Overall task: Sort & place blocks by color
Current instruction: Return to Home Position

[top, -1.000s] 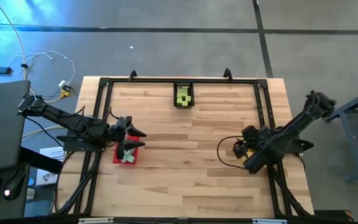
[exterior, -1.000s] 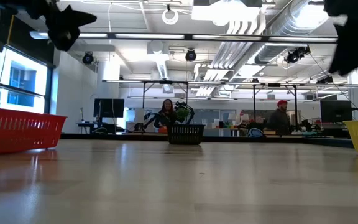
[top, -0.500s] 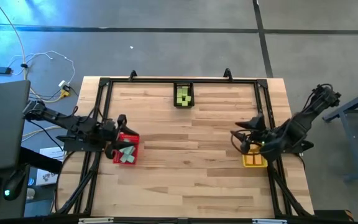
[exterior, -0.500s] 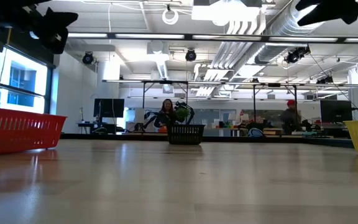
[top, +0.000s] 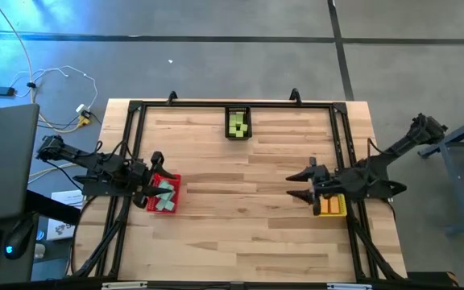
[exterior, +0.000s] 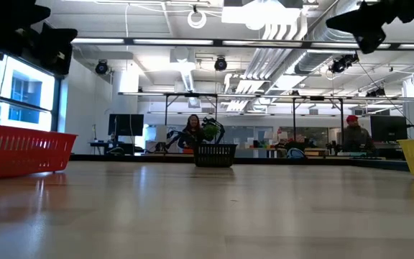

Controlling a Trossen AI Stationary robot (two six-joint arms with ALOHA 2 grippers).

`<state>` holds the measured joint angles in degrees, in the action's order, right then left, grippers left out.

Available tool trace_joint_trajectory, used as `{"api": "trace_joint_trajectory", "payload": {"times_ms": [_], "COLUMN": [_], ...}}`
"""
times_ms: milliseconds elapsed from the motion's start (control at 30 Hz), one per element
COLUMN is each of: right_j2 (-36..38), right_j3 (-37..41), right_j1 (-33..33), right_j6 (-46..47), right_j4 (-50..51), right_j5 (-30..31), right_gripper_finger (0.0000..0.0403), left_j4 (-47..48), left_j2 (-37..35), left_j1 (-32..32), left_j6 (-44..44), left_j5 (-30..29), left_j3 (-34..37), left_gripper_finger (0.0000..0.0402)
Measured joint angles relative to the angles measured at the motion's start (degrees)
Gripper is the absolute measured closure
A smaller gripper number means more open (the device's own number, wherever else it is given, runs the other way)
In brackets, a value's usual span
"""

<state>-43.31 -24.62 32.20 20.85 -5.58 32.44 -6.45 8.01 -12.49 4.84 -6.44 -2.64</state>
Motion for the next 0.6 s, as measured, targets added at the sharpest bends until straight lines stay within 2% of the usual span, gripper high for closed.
{"api": "trace_joint_trajectory", "payload": {"times_ms": [133, 400, 600], "right_j2": [1.86, 8.91, 15.53], "right_j3": [4.12, 6.74, 6.89], "right_j1": [-4.73, -15.85, -23.99], "right_j6": [-6.4, -11.77, -13.41], "right_j4": [-8.27, -8.45, -2.23], "right_j5": [-7.41, -21.46, -23.07], "right_gripper_finger": [0.0205, 0.0234, 0.0248], "left_j4": [-0.3, -0.47, -0.25], "left_j2": [-1.59, -1.7, -1.66], "left_j1": [0.0, 0.0, 0.02], "left_j6": [0.24, 0.72, 1.97], "left_j5": [-0.02, -0.07, -0.2], "left_j3": [2.09, 2.06, 2.06], "left_gripper_finger": [0.0202, 0.0202, 0.0202]}}
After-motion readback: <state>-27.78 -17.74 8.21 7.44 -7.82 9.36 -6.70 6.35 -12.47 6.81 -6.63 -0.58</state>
